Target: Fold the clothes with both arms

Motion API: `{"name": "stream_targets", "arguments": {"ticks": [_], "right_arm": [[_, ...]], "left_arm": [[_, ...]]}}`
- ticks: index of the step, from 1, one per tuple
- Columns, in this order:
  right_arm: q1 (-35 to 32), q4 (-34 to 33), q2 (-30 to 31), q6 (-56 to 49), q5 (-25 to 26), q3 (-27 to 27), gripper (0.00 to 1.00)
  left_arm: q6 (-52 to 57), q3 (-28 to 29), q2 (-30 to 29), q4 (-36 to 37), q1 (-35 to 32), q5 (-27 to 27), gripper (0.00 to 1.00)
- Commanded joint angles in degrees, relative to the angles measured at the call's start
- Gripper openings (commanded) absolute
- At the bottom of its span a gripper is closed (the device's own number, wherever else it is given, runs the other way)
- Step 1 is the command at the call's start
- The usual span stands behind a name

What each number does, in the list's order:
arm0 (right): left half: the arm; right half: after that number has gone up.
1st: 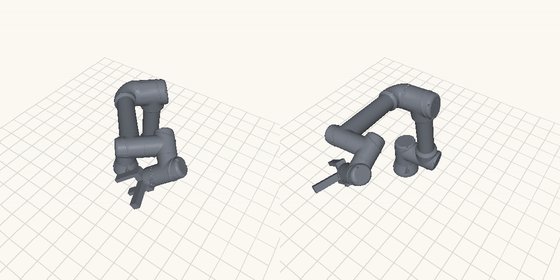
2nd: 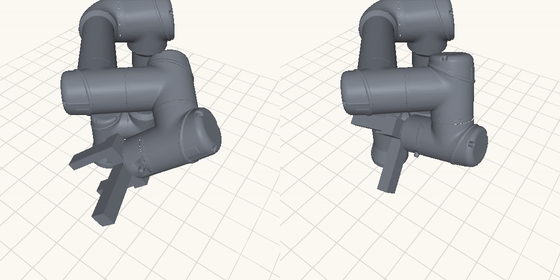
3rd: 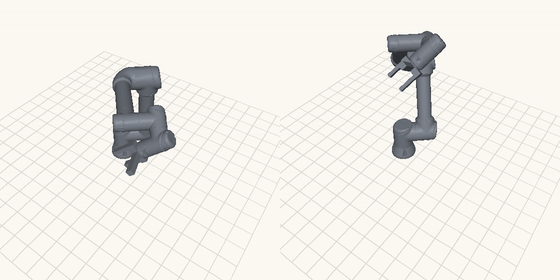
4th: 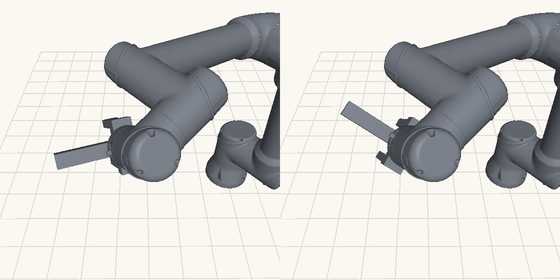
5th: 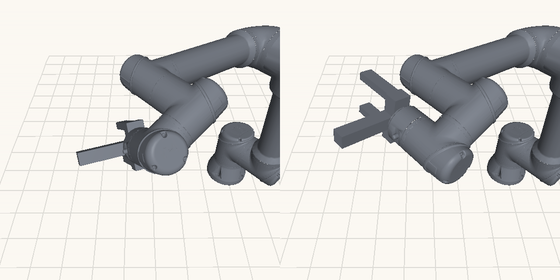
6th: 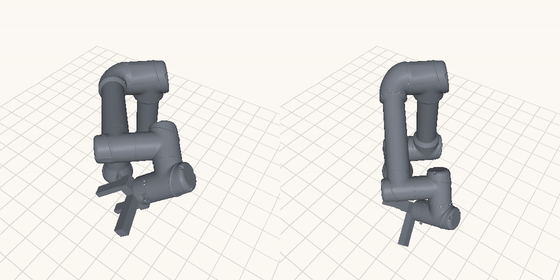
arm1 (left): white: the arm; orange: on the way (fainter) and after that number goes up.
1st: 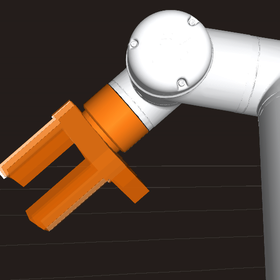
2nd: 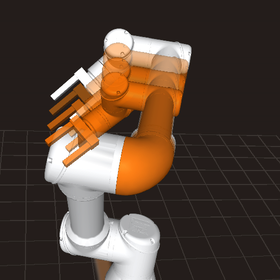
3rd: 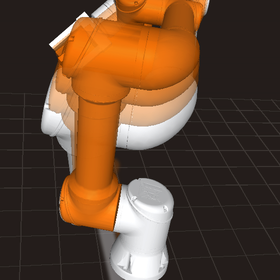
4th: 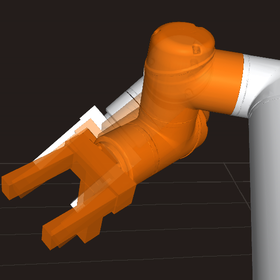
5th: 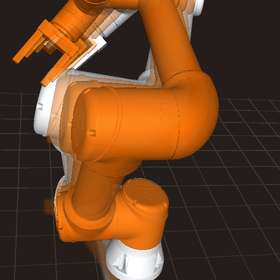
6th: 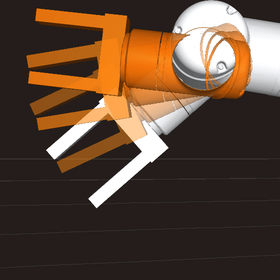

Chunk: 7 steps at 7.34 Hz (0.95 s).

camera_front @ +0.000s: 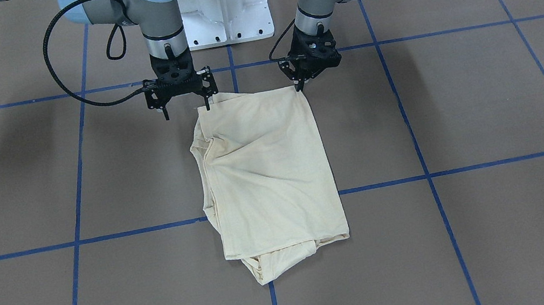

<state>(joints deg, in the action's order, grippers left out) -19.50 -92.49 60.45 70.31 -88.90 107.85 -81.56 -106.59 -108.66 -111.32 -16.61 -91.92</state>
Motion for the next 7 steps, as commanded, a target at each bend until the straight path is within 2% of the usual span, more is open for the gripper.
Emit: {"name": "stream_targets", "arguments": {"ticks": [1,2,4,7], "right_arm": [[3.23,13.84,3.78,5.80,4.34,-2.71,0.98],[3.76,15.13,3.10,5.81,8.01,-5.78,0.91],[3.86,15.15,1.78,5.81,8.92,-7.48,0.71],[4.29,14.53,1.86,5.81,9.80,-8.70,0.67]], "left_arm": [[-0.09,-0.46,0.03,-0.03,0.00,0.07,0.00],[-0.09,-0.55,0.20,-0.03,-0.09,0.07,0.00],[-0.09,-0.64,0.20,-0.03,-0.09,0.07,0.00],[-0.09,-0.64,0.29,-0.03,-0.09,0.07,0.00]]}}
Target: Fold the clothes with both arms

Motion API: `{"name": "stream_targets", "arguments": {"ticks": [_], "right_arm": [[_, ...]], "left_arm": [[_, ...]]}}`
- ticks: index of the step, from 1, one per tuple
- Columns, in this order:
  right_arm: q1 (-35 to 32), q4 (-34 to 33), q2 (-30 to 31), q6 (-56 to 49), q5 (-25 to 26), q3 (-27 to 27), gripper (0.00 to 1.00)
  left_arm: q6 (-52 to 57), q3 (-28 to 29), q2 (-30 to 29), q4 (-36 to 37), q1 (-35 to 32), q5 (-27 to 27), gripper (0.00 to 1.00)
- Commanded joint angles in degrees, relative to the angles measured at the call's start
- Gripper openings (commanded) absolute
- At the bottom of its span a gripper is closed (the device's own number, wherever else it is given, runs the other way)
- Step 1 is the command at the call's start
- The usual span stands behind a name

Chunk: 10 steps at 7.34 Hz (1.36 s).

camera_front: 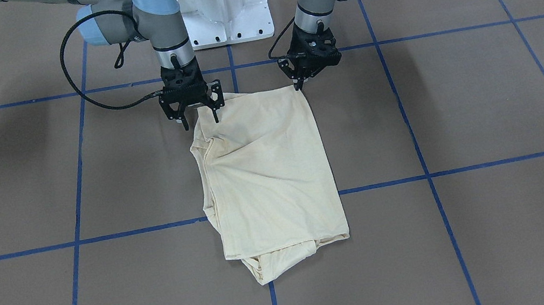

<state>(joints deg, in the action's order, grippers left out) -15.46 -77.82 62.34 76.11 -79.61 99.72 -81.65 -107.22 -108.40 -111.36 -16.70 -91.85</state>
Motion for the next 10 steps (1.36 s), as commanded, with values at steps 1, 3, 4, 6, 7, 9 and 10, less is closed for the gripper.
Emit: {"name": "stream_targets", "arguments": {"ticks": [1,3,4,6,7,9,10], "right_arm": [[0.34,-0.14,-0.02,0.01,0.60,-0.58,0.66],[0.34,-0.31,-0.20,-0.17,0.51,-0.58,0.35],[0.34,-0.40,-0.46,-0.26,0.42,-0.58,0.17],[0.60,-0.49,-0.38,-0.69,0.42,-0.49,0.00],[0.60,-0.49,-0.38,-0.87,0.51,-0.32,0.00],[0.52,-0.49,-0.29,-0.96,0.51,0.12,0.00],[0.51,-0.49,-0.29,-0.96,0.51,0.30,0.00]], "left_arm": [[0.00,-0.01,0.03,0.00,0.00,0.00,0.00],[0.00,-0.09,0.12,0.00,0.00,0.00,0.00],[0.00,-0.01,0.12,0.00,0.00,0.00,0.00],[0.00,-0.01,0.12,0.00,0.00,0.00,0.00],[0.09,-0.01,0.12,0.00,0.00,0.00,0.00],[0.00,-0.01,-0.05,0.00,0.00,0.00,0.00],[0.09,-0.01,-0.06,0.00,0.00,0.00,0.00]]}}
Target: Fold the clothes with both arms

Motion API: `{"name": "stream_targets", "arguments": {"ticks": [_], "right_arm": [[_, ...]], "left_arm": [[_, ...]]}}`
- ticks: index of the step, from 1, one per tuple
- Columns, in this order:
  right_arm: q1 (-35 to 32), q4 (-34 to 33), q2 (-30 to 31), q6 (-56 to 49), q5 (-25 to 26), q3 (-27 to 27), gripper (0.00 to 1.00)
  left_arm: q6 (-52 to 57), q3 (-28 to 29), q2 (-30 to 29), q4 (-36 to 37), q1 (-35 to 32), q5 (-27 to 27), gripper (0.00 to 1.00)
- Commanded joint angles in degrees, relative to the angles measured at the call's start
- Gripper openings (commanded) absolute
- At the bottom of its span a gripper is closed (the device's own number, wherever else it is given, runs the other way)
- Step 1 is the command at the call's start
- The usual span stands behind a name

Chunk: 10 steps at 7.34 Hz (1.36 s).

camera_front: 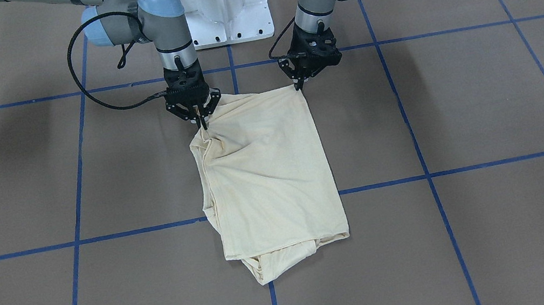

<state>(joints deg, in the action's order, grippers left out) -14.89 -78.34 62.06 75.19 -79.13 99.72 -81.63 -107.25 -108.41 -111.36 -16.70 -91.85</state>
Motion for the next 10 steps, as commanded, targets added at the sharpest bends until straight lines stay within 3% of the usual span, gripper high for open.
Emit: {"name": "stream_targets", "arguments": {"ticks": [1,3,4,7,9,10], "right_arm": [[-0.05,0.03,0.07,-0.05,0.03,0.30,0.00],[-0.14,0.12,0.16,-0.05,-0.06,1.17,0.00],[-0.32,0.12,0.86,-0.05,-0.06,4.14,0.00],[6.16,0.03,10.94,-0.05,1.86,18.27,0.00],[10.75,0.03,16.76,0.04,4.94,26.29,0.00],[11.19,0.03,16.16,0.04,5.04,25.62,0.00]], "left_arm": [[0.06,-0.06,-0.05,0.00,0.00,0.00,0.00],[0.06,-0.58,-0.49,0.00,0.00,-0.09,0.00],[0.15,-3.11,0.21,0.00,-0.26,-0.26,0.00],[-0.98,-15.57,5.64,1.39,2.79,-0.53,0.00],[-4.51,-24.90,5.31,11.73,6.23,-0.61,0.00],[-4.42,-23.54,4.01,12.21,6.33,-0.62,0.00]]}}
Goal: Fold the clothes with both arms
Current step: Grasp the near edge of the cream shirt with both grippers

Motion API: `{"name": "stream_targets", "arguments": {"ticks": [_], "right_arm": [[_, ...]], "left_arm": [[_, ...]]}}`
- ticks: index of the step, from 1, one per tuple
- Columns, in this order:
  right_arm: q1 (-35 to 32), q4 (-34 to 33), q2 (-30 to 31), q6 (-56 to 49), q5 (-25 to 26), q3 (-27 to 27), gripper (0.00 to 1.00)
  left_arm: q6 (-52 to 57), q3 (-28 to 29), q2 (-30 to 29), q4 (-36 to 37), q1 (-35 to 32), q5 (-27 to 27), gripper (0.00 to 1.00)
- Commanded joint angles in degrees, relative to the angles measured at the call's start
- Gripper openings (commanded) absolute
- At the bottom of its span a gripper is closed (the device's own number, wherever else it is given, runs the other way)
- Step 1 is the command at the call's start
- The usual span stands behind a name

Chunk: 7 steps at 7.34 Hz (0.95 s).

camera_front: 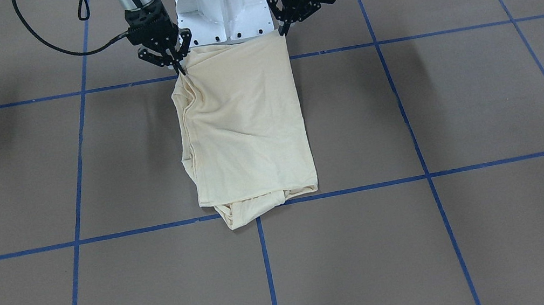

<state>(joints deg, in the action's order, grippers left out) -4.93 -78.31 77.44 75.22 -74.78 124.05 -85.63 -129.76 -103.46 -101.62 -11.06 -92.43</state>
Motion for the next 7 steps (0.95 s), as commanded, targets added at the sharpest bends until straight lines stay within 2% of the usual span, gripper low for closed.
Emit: {"name": "stream_targets", "arguments": {"ticks": [1,2,3,5,6,7], "right_arm": [[-1.20,0.00,-2.18,0.01,0.78,-3.33,0.00],[-5.05,0.00,-8.30,-0.08,0.69,-9.82,0.00],[-8.31,0.00,-11.23,-0.51,0.34,-13.01,0.00],[-12.98,-0.18,-14.33,-1.31,0.16,-14.36,0.00],[-14.74,-0.09,-16.86,-1.74,0.08,-17.41,0.00],[-16.50,0.00,-19.06,-1.83,-0.10,-20.92,0.00]], "left_arm": [[0.02,4.81,-3.65,2.40,-0.44,0.23,0.00],[0.20,11.04,-8.72,2.40,-4.37,0.23,0.00],[0.29,13.02,-10.08,2.31,-6.32,0.23,0.00],[4.64,13.22,-10.70,2.48,-11.50,0.15,0.00],[6.51,14.87,-11.14,2.40,-14.31,0.06,0.00],[8.88,18.37,-14.28,2.48,-17.12,0.06,0.00]]}}
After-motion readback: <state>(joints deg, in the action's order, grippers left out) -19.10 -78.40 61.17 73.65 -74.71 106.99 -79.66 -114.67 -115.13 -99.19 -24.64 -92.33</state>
